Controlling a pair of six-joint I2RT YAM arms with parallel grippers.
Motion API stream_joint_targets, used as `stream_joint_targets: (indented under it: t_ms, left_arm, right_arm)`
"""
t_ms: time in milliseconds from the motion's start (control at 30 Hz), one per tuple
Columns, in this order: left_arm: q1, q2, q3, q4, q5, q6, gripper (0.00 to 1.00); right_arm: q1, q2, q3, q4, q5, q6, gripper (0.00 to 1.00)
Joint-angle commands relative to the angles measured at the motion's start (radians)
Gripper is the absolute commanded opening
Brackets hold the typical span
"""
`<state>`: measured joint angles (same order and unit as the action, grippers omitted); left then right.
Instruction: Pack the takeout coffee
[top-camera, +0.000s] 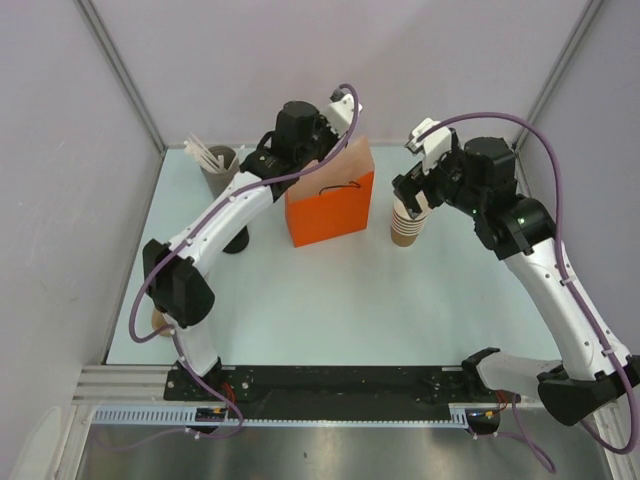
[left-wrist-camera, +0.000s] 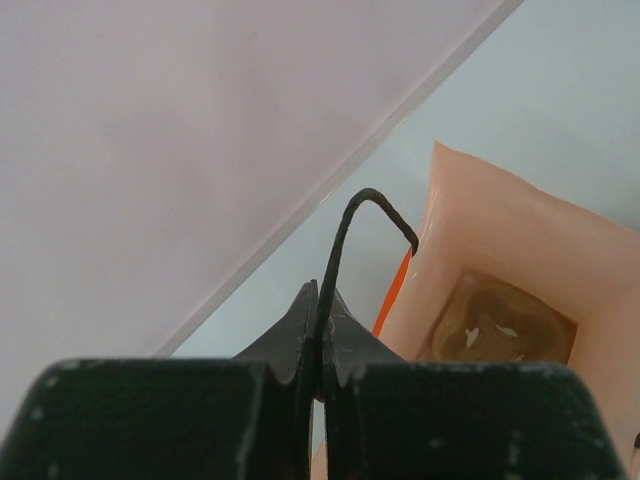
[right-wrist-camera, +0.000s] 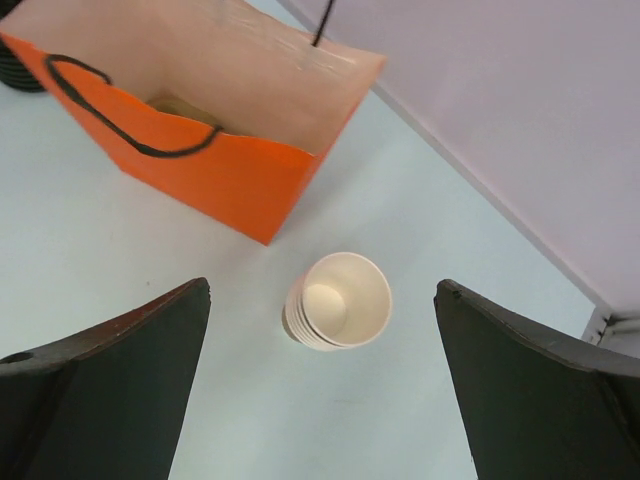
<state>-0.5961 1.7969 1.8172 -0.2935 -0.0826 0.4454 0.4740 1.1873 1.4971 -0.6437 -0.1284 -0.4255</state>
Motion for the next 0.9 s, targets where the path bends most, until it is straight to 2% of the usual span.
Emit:
stream_joint_targets:
  t_ms: [0,300,367,433,600,700,800,833,867]
  left_arm:
    - [0.010,0.030,0.094,0.056,-0.025,0.027,0.03]
    - [0.027,0.117,0.226,0.059,-0.043,0.065,0.04]
    - [0.028,0.148,0.264,0.054,-0.046,0.067,0.07]
    - [0.032,0.173,0.293,0.047,-0.049,0.070,0.15]
    - [0.032,0.216,0.314,0.059,-0.068,0.082,0.15]
    - [0.038,0.231,0.320,0.074,-0.085,0.085,0.19]
    - [0.041,0.249,0.338,0.089,-0.115,0.092,0.33]
    - [0.042,0.255,0.344,0.094,-0.124,0.092,0.44]
    - [0.044,0.260,0.352,0.097,-0.132,0.093,0.50]
  right_arm:
    - [-0.092,-0.023,-0.011,0.081,-0.054,0.067,1.00]
    - [-0.215,-0.032,-0.063,0.127,-0.165,0.128,1.00]
    - [-0.230,-0.032,-0.077,0.136,-0.174,0.131,1.00]
    - [-0.239,-0.034,-0.086,0.144,-0.180,0.134,1.00]
    - [-0.262,-0.032,-0.109,0.157,-0.198,0.140,1.00]
    - [-0.270,-0.032,-0.123,0.167,-0.206,0.142,1.00]
    - [-0.275,-0.028,-0.138,0.180,-0.211,0.146,1.00]
    - [-0.275,-0.026,-0.140,0.180,-0.212,0.146,1.00]
    - [-0.273,-0.026,-0.143,0.184,-0.215,0.146,1.00]
